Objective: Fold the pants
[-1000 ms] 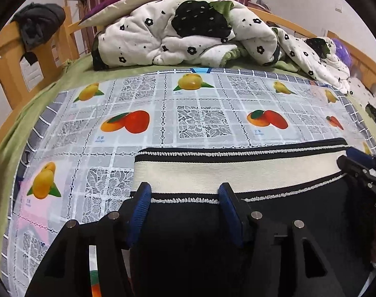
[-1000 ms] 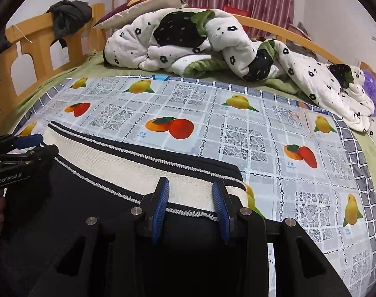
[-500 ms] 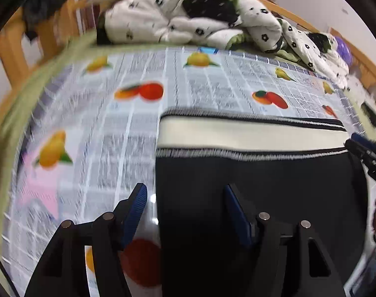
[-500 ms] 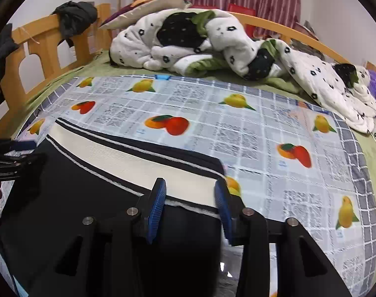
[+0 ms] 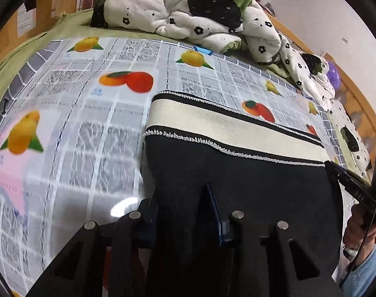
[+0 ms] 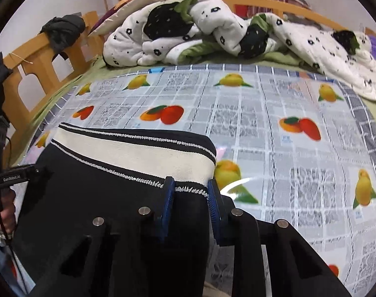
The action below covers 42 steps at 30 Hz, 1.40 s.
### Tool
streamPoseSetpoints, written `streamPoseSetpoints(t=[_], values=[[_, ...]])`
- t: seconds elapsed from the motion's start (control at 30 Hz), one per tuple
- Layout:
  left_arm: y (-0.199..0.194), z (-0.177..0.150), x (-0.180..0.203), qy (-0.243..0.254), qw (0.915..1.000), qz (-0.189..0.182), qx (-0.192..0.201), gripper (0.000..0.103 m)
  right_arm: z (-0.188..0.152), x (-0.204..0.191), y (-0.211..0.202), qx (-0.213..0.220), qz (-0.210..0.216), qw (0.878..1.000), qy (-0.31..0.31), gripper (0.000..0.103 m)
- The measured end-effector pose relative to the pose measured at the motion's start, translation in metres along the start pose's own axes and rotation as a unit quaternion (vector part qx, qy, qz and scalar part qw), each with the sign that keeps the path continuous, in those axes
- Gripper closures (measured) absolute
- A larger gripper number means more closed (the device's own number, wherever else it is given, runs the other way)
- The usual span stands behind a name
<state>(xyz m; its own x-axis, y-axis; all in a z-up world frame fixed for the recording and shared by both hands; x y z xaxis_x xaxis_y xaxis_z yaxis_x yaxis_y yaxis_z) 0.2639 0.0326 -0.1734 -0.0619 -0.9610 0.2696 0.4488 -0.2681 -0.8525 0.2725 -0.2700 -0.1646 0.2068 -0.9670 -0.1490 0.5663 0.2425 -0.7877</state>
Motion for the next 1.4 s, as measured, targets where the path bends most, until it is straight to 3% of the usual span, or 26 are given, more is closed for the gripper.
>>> streamPoseSetpoints(t=[0.07,0.2,0.27,0.33,0.37,0.5,0.57,0.63,0.7,0.77,0.87,1.1,1.23,1.4], values=[[0.005,0.011,-0.008,-0.019,0.9997,-0.014,0.001,0.069,0.005,0.005,0.006,0.004,0.009,1.000,0.022,0.077],[0.006,0.016,-0.015,-0.027,0.9993,0.025,0.004,0.037,0.012,0.009,0.010,0.011,0.016,0.999,0.044,0.076],[-0.003,0.017,-0.009,-0.009,0.9977,0.064,0.023,0.037,0.015,0.008,0.005,0.017,0.008,0.999,0.038,0.071],[-0.016,0.020,0.007,0.028,0.9905,0.122,0.057,0.038,0.020,0.007,-0.003,0.032,0.008,0.999,0.042,0.071],[-0.018,0.023,0.012,0.041,0.9882,0.134,0.062,0.039,0.022,0.007,-0.006,0.039,0.008,0.998,0.045,0.071],[-0.014,0.040,0.032,0.073,0.9880,0.112,0.078,0.043,0.035,-0.008,-0.002,0.053,0.017,0.998,0.030,0.073],[0.007,0.051,0.038,0.081,0.9901,0.100,0.057,0.043,0.039,-0.018,0.015,0.032,-0.013,0.999,0.006,0.074],[0.024,0.050,0.038,0.081,0.9895,0.115,0.036,0.043,0.034,-0.022,0.025,0.028,-0.038,0.999,-0.008,0.075],[0.020,0.044,0.039,0.081,0.9894,0.111,0.047,0.043,0.032,-0.020,0.022,0.033,-0.030,0.999,-0.010,0.074],[0.013,0.038,0.037,0.076,0.9918,0.100,0.022,0.043,0.031,-0.017,0.017,0.027,-0.021,0.999,-0.008,0.074],[0.001,0.014,0.036,0.087,0.9902,0.107,0.017,0.043,0.022,-0.015,0.007,0.023,-0.020,0.999,-0.017,0.074],[-0.014,-0.030,0.040,0.073,0.9896,0.124,-0.001,0.041,-0.019,-0.010,-0.017,-0.003,-0.026,1.000,0.003,0.074],[-0.034,-0.066,0.037,0.053,0.9932,0.103,-0.009,0.041,-0.042,-0.020,-0.036,-0.009,-0.044,0.999,-0.002,0.074],[-0.059,-0.104,0.042,0.056,0.9918,0.115,0.009,0.038,-0.082,-0.030,-0.057,-0.020,-0.051,0.999,0.001,0.074]])
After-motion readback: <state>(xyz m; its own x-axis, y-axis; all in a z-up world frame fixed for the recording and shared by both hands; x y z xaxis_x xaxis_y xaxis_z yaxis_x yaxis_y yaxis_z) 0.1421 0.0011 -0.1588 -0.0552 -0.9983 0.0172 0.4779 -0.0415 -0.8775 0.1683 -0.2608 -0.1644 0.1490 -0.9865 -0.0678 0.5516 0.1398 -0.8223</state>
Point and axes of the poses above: each gripper's, at about its wrist camera, not at the fingertips, and y roughly the way its jaws point, x to its right, z to its top, the point moved 2 cm from there along y, roughly the way its jaws point, and after that the axes turned 6 degrees about -x, right-handed, at the moved point
